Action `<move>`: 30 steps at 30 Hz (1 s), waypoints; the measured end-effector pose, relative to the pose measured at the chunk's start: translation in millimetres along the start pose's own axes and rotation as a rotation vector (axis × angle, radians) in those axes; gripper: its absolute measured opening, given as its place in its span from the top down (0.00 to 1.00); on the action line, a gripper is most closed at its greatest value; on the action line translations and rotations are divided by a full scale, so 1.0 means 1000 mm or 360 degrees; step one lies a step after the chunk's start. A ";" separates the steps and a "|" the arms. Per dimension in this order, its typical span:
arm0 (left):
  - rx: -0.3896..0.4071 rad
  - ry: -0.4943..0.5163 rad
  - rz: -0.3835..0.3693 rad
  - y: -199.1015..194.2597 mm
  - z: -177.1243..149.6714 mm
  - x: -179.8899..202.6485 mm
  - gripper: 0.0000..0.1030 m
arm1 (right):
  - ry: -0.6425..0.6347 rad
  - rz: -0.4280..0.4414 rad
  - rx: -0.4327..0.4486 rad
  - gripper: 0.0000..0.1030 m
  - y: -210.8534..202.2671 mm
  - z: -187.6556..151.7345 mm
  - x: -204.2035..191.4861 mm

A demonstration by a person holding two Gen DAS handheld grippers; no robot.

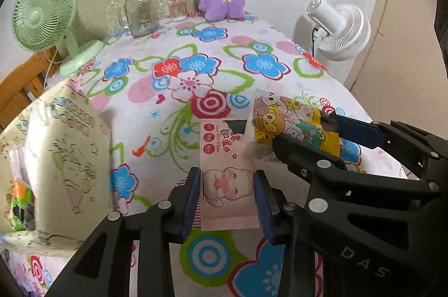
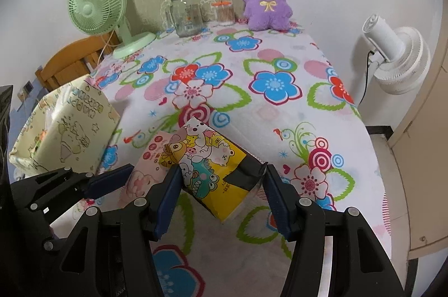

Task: Organize soft objects
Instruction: 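Carry the pink pack with the left tool while the right tool carries the yellow pack to the box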

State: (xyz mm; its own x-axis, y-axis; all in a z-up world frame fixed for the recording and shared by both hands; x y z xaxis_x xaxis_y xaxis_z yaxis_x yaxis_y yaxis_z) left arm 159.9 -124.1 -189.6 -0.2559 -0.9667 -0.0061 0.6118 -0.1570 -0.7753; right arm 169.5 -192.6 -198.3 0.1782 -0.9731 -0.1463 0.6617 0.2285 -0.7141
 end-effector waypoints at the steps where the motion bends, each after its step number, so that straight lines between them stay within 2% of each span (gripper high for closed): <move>1: 0.0013 -0.0001 0.0004 -0.004 0.001 -0.002 0.63 | 0.0002 -0.0001 0.0007 0.41 -0.003 0.001 -0.002; 14: 0.0180 0.0006 0.0039 -0.055 0.012 -0.016 0.63 | -0.0018 -0.0044 0.0134 0.41 -0.047 0.019 -0.031; 30: 0.0352 -0.0014 0.0083 -0.112 0.026 -0.047 0.63 | -0.0046 -0.0019 0.0289 0.41 -0.093 0.046 -0.075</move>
State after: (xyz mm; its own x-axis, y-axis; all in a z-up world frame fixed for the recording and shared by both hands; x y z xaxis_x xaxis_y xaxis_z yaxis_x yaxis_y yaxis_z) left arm 122.8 -66.6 -85.7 -0.2140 -0.9762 -0.0363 0.7735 -0.1466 -0.6166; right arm 128.0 -139.4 -89.3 0.1884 -0.9751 -0.1170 0.7840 0.2211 -0.5800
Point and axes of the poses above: each gripper's, at about its wrist camera, not at the fingertips, and y roughly the way its jaws point, x to its right, z to its top, the point moved 7 cm from there along y, roughly the way its jaws point, and after that the axes turned 3 degrees about x, right-handed, at the moved point
